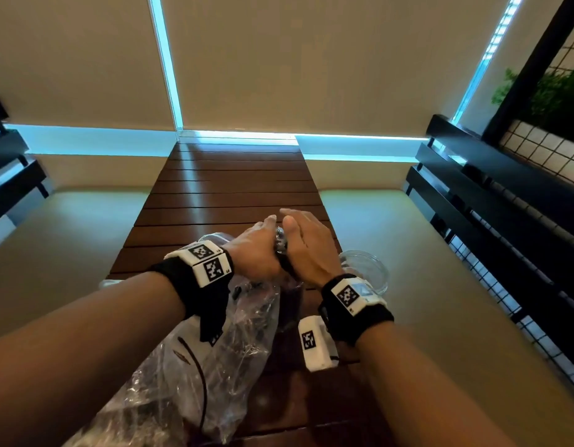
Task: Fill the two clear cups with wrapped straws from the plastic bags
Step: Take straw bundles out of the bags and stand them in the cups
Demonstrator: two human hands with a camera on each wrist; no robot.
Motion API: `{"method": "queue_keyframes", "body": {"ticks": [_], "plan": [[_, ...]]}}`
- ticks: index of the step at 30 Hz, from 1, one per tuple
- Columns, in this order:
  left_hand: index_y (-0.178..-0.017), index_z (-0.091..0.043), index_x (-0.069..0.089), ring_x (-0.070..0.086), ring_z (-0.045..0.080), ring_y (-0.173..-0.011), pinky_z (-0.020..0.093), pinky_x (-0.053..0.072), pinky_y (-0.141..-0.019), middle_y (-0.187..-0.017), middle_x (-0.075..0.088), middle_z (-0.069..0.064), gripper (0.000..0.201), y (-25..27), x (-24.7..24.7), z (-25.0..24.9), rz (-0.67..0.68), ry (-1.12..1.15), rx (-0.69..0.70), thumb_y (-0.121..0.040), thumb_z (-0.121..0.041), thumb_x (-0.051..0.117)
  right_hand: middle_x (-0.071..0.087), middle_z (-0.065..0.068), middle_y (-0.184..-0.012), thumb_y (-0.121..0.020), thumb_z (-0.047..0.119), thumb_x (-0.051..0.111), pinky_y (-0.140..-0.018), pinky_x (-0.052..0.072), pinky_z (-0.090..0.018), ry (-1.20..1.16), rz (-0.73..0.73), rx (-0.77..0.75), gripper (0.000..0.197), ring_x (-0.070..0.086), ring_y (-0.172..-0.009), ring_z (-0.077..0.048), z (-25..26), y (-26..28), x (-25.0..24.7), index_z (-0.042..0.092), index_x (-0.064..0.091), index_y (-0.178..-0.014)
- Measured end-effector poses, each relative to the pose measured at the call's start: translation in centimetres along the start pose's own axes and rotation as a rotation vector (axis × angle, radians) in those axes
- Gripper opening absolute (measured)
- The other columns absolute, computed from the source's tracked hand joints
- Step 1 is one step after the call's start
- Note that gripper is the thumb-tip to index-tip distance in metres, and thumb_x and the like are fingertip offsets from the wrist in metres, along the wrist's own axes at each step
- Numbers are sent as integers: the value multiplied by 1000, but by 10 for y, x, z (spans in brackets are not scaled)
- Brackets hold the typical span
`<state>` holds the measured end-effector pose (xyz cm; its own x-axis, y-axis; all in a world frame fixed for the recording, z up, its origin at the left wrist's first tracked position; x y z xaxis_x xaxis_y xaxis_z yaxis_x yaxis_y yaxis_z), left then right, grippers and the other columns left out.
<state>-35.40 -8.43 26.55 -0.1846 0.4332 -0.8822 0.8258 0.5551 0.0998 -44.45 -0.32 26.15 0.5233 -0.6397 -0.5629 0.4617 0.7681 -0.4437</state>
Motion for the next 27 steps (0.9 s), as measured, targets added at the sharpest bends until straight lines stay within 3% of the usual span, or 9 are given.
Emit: {"method": "queue_keyframes", "body": {"ticks": [2, 4, 8, 14, 17, 19, 22, 24, 27], "plan": [[-116, -18, 65, 60, 18, -101, 33, 56, -86, -118, 59, 0, 84, 5, -4, -6, 28, -6, -15, -45, -57, 86, 59, -1, -138, -101, 41, 32, -107, 38, -30, 30, 42, -23, 48, 51, -126, -13, 9, -9, -1, 18, 59, -134], [-115, -11, 65, 62, 18, -95, 27, 53, -77, -112, 65, 3, 67, 9, -3, -8, 43, 19, -22, -58, -36, 90, 62, -6, -134, -101, 39, 29, -107, 38, -30, 129, 158, -30, 51, 54, -125, -19, 13, -10, 7, 13, 65, -128], [-145, 2, 25, 60, 15, -96, 19, 47, -67, -113, 63, 4, 114, 12, -1, 0, 3, 135, -140, -58, -29, 92, 63, -7, -128, -104, 29, 33, -99, 46, -37, 265, 221, 36, 42, 59, -116, -25, -2, -5, 19, 11, 68, -119], [-135, 5, 34, 60, 16, -101, 21, 47, -73, -113, 60, 4, 100, 15, 0, -2, 1, 81, -142, -61, -27, 92, 59, 0, -132, -104, 34, 30, -94, 48, -40, 305, 210, 83, 42, 59, -115, -24, -6, 1, 24, 18, 64, -122], [-138, 3, 39, 54, 23, -120, 26, 48, -89, -133, 53, 11, 102, 15, -5, -7, 24, -33, -100, -59, -35, 92, 56, -2, -137, -104, 37, 28, -99, 47, -46, 311, 275, 138, 44, 56, -120, -27, -8, -2, 23, 17, 60, -127], [-143, 0, 40, 43, 26, -133, 30, 41, -104, -148, 40, 16, 103, 21, -12, -15, 39, -131, -44, -63, -40, 90, 48, -7, -145, -104, 40, 26, -107, 41, -48, 303, 375, 170, 49, 48, -131, -28, -8, -6, 22, 16, 52, -138], [-148, -1, 32, 42, 28, -135, 33, 41, -108, -148, 40, 15, 97, 36, -29, -24, 44, -174, 0, -74, -38, 82, 35, -14, -154, -102, 48, 28, -114, 33, -51, 260, 351, 184, 57, 35, -142, -30, -4, -11, 6, 20, 35, -151], [-143, -4, 42, 51, 29, -128, 39, 48, -105, -140, 52, 13, 75, 45, -46, -28, -12, -203, 16, -79, -33, 69, 46, -11, -142, -100, 44, 40, -107, 39, -48, 272, 154, 125, 48, 43, -131, -29, 12, -13, -13, 21, 48, -141], [-111, -18, 65, 67, 26, -97, 40, 58, -83, -105, 71, 3, 41, 64, -78, -32, -274, -312, 13, -74, -33, 54, 60, 1, -97, -92, 29, 55, -82, 49, -41, 254, -44, -97, 13, 55, -93, -20, 54, -4, -30, 20, 64, -96]]}}
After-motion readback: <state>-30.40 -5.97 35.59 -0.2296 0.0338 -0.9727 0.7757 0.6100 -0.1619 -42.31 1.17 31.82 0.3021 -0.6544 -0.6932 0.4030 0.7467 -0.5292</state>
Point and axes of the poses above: each hand's wrist, its own y-axis away from the middle knuckle, its own x-axis out of the palm, z = x × y, the point moved 4 cm from there along -y, towards the middle knuckle
